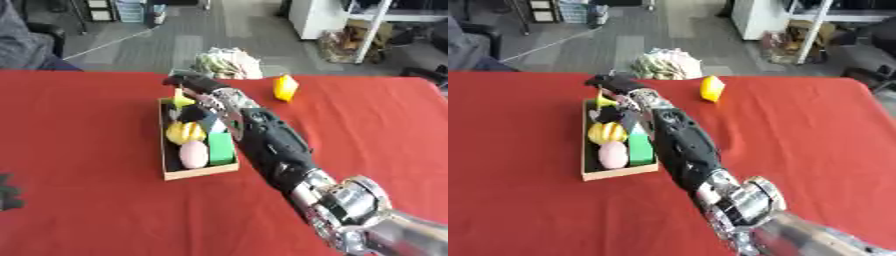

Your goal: Pick up objects on the table and place them in the box.

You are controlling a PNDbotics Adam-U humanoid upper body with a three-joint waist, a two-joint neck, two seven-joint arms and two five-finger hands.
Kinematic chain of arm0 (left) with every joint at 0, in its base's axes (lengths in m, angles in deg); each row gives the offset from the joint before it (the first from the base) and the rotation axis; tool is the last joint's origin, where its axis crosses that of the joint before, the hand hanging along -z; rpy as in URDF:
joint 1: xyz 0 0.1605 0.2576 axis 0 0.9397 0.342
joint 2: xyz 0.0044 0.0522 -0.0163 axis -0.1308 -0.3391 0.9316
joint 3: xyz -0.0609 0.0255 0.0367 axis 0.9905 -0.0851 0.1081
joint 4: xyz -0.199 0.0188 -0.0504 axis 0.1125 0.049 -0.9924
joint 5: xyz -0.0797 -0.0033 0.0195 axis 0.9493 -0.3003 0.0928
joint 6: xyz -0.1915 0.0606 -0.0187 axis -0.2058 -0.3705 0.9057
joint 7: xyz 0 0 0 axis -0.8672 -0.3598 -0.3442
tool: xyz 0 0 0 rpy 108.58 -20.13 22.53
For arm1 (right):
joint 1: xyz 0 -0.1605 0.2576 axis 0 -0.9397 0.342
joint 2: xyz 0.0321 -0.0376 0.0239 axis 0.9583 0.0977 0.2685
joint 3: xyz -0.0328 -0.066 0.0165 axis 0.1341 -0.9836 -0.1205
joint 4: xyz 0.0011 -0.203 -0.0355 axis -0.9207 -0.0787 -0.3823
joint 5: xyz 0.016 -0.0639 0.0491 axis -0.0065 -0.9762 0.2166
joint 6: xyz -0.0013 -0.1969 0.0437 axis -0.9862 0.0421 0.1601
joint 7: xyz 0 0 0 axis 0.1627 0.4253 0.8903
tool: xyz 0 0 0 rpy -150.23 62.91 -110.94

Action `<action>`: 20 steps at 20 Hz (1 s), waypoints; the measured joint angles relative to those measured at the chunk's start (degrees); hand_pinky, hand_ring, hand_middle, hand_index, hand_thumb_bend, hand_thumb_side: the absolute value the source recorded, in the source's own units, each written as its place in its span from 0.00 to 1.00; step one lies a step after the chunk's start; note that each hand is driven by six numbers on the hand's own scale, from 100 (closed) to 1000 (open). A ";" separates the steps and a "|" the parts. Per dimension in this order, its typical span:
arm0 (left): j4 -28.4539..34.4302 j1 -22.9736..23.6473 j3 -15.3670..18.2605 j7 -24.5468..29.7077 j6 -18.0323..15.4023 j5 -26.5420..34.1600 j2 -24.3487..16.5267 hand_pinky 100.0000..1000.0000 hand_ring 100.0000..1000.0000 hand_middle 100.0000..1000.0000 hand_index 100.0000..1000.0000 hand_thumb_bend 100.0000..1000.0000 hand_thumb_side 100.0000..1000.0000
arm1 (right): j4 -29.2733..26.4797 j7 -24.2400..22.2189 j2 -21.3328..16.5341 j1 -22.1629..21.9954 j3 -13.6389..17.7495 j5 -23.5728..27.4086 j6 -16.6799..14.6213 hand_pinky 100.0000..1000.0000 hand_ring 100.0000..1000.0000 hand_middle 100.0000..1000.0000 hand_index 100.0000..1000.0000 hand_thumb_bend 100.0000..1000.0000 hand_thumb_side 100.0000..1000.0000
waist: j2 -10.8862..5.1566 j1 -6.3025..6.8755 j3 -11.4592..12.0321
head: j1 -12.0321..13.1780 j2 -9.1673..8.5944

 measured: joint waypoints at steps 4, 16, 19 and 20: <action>-0.01 0.12 0.11 -0.07 0.01 0.00 0.00 0.75 0.59 0.58 0.79 0.00 0.63 | -1.99 -0.73 -1.49 0.98 0.05 4.51 -0.84 0.82 0.89 0.94 0.99 0.00 0.33 | 0.00 0.00 -0.94 | 0.00 -0.01; -0.16 1.03 0.69 -0.63 0.00 -0.21 -0.14 0.75 0.59 0.58 0.79 0.00 0.63 | -2.42 1.68 -10.45 0.66 3.14 13.76 6.14 0.80 0.87 0.92 0.99 0.00 0.06 | -0.02 -0.05 -3.59 | 0.44 -0.01; -0.17 1.06 0.72 -0.86 -0.01 -0.32 -0.33 0.75 0.59 0.58 0.79 0.00 0.63 | 0.00 4.14 -12.66 -0.22 4.15 12.55 10.32 0.82 0.89 0.93 1.00 0.00 0.08 | 0.00 -0.07 -4.12 | 0.62 -0.06; -0.17 1.06 0.73 -0.91 -0.03 -0.37 -0.34 0.75 0.59 0.58 0.79 0.00 0.63 | 0.87 4.96 -13.24 -0.50 4.37 11.90 11.69 0.82 0.89 0.93 0.99 0.00 0.09 | 0.00 -0.07 -4.24 | 0.65 -0.12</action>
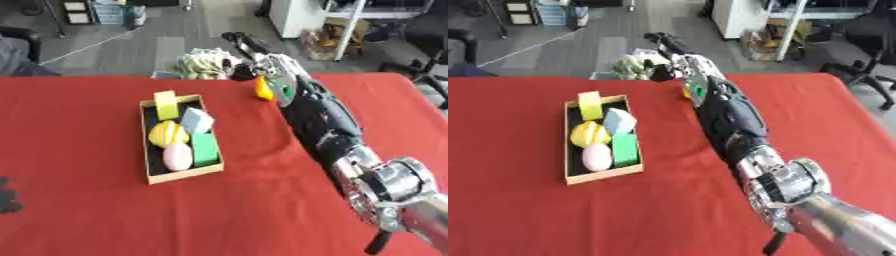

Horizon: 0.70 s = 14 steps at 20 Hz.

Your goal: Pick up objects on the table and place them in the box.

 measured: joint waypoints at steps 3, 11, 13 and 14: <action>0.00 0.02 0.03 -0.08 0.04 -0.12 -0.01 0.75 0.59 0.58 0.79 0.00 0.63 | 2.99 1.77 -1.30 -0.69 0.50 -1.91 3.93 0.82 0.89 0.93 0.99 0.00 0.12 | 0.00 0.00 -0.17 | 0.18 -0.11; 0.01 0.18 0.30 -0.15 0.05 -0.18 -0.01 0.75 0.59 0.58 0.79 0.00 0.63 | 10.59 3.10 -2.17 -2.16 0.56 -4.04 9.46 0.82 0.89 0.91 0.97 0.00 0.16 | 0.20 0.00 -0.25 | 0.44 -0.38; 0.03 0.17 0.31 -0.16 0.06 -0.19 -0.01 0.75 0.59 0.58 0.79 0.00 0.63 | 11.54 3.37 -2.17 -2.33 0.48 -4.04 9.88 0.81 0.88 0.89 0.96 0.00 0.16 | 0.64 0.00 -0.06 | 0.44 -0.63; 0.04 0.17 0.31 -0.16 0.06 -0.20 -0.01 0.75 0.59 0.58 0.79 0.00 0.63 | 11.81 3.61 -2.18 -2.42 0.40 -4.04 10.05 0.80 0.87 0.89 0.96 0.00 0.16 | 0.75 0.00 0.07 | 0.44 -0.86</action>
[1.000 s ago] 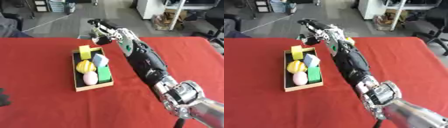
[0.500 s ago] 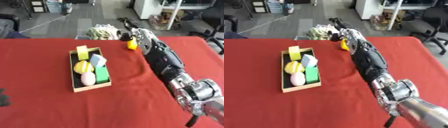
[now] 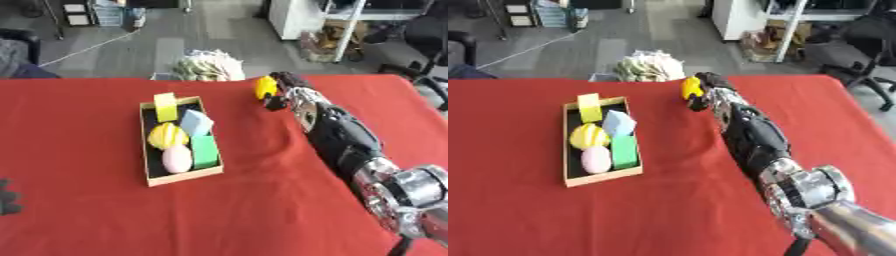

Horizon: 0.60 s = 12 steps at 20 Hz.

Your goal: Pick up objects on the table and place them in the box.

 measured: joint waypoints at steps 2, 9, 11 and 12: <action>0.02 -0.03 0.00 -0.01 0.01 -0.05 0.00 0.75 0.59 0.58 0.79 0.00 0.63 | 0.22 0.65 -0.03 -0.11 -0.14 0.02 0.21 0.79 0.85 0.86 0.95 0.00 0.15 | 0.19 0.00 0.22 | -0.02 -0.30; 0.34 -0.41 0.00 0.00 0.01 -0.22 0.01 0.75 0.59 0.59 0.80 0.00 0.63 | -0.12 5.29 -0.05 -0.29 -0.13 0.50 1.11 0.72 0.74 0.71 0.84 0.00 0.13 | 1.58 0.02 1.00 | -0.67 -1.40; 0.45 -0.50 0.00 0.01 0.01 -0.27 0.01 0.75 0.59 0.58 0.80 0.00 0.63 | -0.49 7.75 -0.04 -0.47 -0.04 0.51 1.95 0.69 0.71 0.66 0.80 0.00 0.13 | 1.98 0.02 1.31 | -1.06 -1.86; 0.56 -0.52 0.00 0.01 0.01 -0.34 0.01 0.75 0.59 0.58 0.80 0.00 0.63 | -0.62 9.15 -0.04 -0.53 0.07 0.51 2.45 0.67 0.68 0.60 0.76 0.00 0.13 | 2.12 0.02 1.37 | -1.25 -2.13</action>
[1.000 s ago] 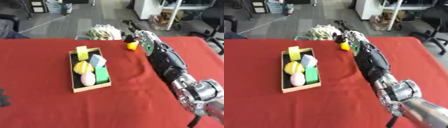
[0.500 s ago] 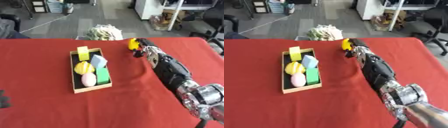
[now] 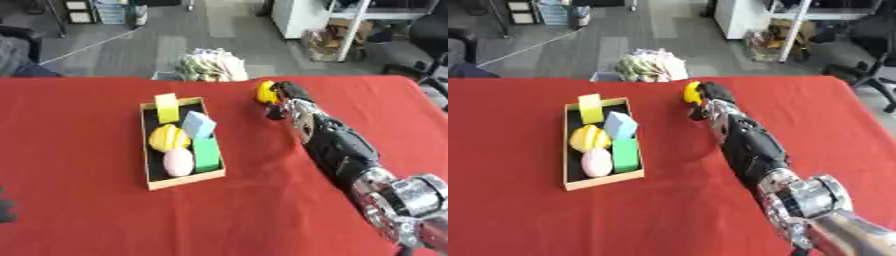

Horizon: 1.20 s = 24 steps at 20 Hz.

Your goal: Pick up objects on the table and place them in the box.

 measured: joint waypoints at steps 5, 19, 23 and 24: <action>0.13 -0.26 0.00 0.01 0.01 -0.08 0.01 0.75 0.59 0.58 0.80 0.00 0.64 | -0.64 7.57 0.00 -0.18 0.30 -0.03 3.01 0.57 0.54 0.39 0.54 0.00 0.11 | 1.17 0.01 0.23 | -1.05 -1.10; 0.23 -0.27 0.01 0.03 0.04 -0.09 0.04 0.76 0.59 0.58 0.80 0.00 0.64 | -5.46 21.08 0.31 -0.63 -0.19 2.65 0.78 0.41 0.41 0.12 0.24 0.00 0.00 | 1.52 0.02 -2.86 | -1.29 -1.38; 0.03 -0.19 0.04 -0.07 0.06 -0.09 0.05 0.76 0.59 0.58 0.80 0.00 0.64 | -11.42 16.77 1.31 -0.23 -2.47 3.97 -4.94 0.42 0.41 0.12 0.25 0.00 0.00 | 1.22 0.02 -3.94 | -0.53 -1.24; 0.01 -0.14 0.05 -0.11 0.08 -0.09 0.05 0.76 0.59 0.58 0.80 0.00 0.64 | -13.02 15.24 1.64 -0.18 -3.33 4.35 -6.60 0.43 0.41 0.12 0.25 0.00 0.00 | 0.86 0.02 -4.12 | -0.30 -1.04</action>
